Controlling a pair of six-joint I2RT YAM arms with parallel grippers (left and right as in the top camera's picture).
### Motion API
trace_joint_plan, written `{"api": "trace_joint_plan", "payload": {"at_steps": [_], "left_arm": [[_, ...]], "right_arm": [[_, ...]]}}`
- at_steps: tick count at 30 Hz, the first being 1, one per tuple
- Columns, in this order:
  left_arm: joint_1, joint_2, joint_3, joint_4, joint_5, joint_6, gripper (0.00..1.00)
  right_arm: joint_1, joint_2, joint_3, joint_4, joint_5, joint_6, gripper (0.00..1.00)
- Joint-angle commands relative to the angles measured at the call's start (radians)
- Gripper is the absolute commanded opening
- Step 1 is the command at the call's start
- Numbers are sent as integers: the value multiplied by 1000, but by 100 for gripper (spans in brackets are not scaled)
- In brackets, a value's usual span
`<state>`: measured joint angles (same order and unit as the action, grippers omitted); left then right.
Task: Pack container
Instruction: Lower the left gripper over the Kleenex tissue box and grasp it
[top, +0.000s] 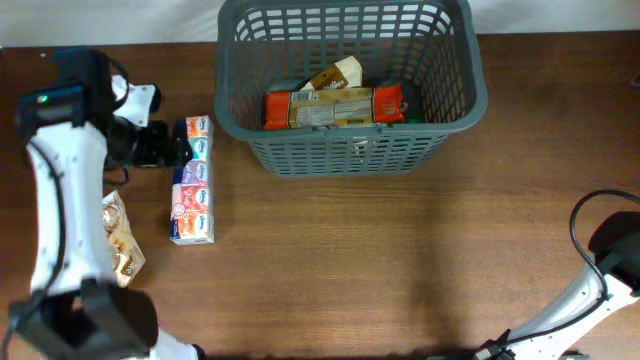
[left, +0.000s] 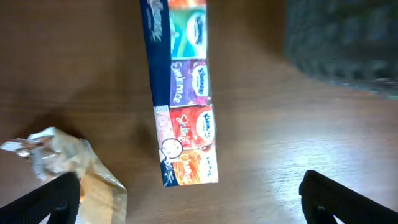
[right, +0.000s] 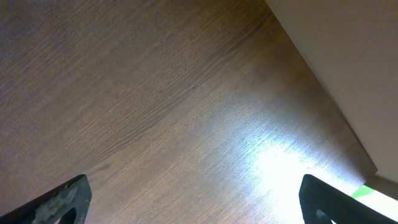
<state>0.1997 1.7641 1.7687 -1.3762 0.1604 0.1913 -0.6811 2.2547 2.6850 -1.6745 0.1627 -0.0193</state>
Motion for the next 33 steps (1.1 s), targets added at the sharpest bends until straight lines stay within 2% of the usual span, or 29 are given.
{"api": "trace_joint_plan", "payload": {"at_steps": [1,6,13,24,33], "left_arm": [[4,77,-1,-8,-9,19,100],[3,163,-1,8,-23,10,100],[-33,232,-1,26,-187,-109,100],[-129,285,-1,77,-183,-128,99],[-116,310,-2,97,-165,-126,99]], "right_arm": [[-6,-4,-3,3,-2,13,99],[-6,-4,-3,3,-2,13,99],[-6,-4,-3,3,-2,13,99],[-6,-4,-3,3,-2,13,99],[-6,-4,-3,3,-2,13,99]]}}
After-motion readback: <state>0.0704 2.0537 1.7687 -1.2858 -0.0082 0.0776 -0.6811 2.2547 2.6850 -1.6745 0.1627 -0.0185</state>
